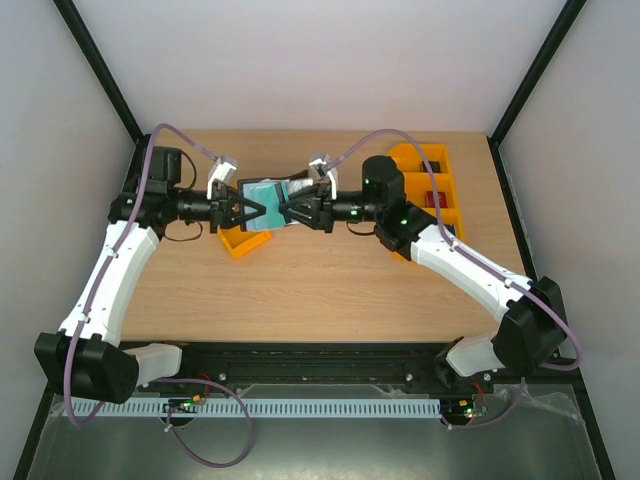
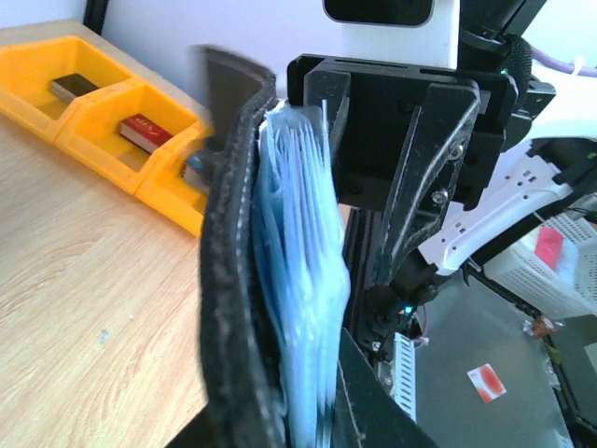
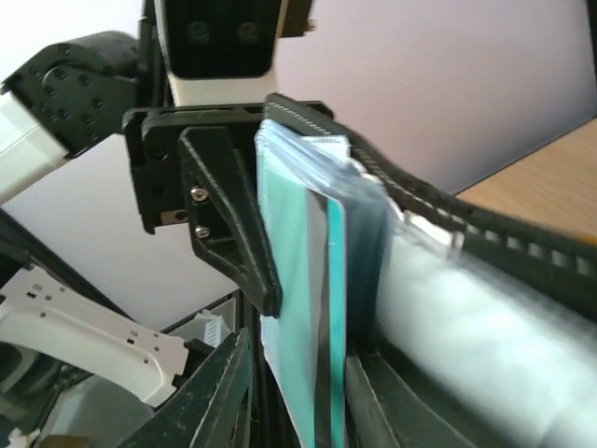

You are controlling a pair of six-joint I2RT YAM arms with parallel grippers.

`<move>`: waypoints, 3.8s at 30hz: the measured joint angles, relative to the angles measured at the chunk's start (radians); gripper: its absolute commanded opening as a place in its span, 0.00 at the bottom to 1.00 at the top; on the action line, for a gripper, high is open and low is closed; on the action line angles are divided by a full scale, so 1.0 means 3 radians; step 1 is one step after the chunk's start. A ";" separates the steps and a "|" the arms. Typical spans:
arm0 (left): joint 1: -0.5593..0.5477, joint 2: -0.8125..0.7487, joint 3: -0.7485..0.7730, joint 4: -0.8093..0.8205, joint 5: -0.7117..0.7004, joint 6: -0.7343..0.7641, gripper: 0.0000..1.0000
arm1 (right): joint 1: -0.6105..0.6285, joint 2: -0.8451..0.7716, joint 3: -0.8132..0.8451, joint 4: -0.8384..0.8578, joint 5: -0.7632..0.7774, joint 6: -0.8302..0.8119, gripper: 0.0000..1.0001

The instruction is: Take the credit cards out of the card holder

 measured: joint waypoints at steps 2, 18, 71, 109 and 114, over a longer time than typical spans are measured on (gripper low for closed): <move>0.0000 0.0000 0.0005 -0.0003 0.0034 0.0006 0.02 | 0.0061 0.0000 -0.0003 0.0090 -0.0055 0.0022 0.19; 0.0000 -0.0004 0.0017 -0.0023 0.0150 0.0074 0.31 | 0.0088 -0.0033 -0.0072 0.0281 -0.0114 0.0067 0.02; -0.0005 0.0000 0.0015 0.0064 -0.0013 0.0019 0.02 | -0.0379 -0.0333 -0.0484 0.0304 -0.0168 0.0131 0.02; 0.0684 -0.0346 0.0512 0.0014 -0.1386 -0.0523 0.02 | -0.0886 -0.0507 0.0566 -0.2656 0.2501 -0.1348 0.02; 0.0683 -0.0058 0.0804 0.0001 -0.1406 -0.0601 0.02 | -0.0886 -0.0163 0.1057 -0.2707 0.2702 -0.1484 0.02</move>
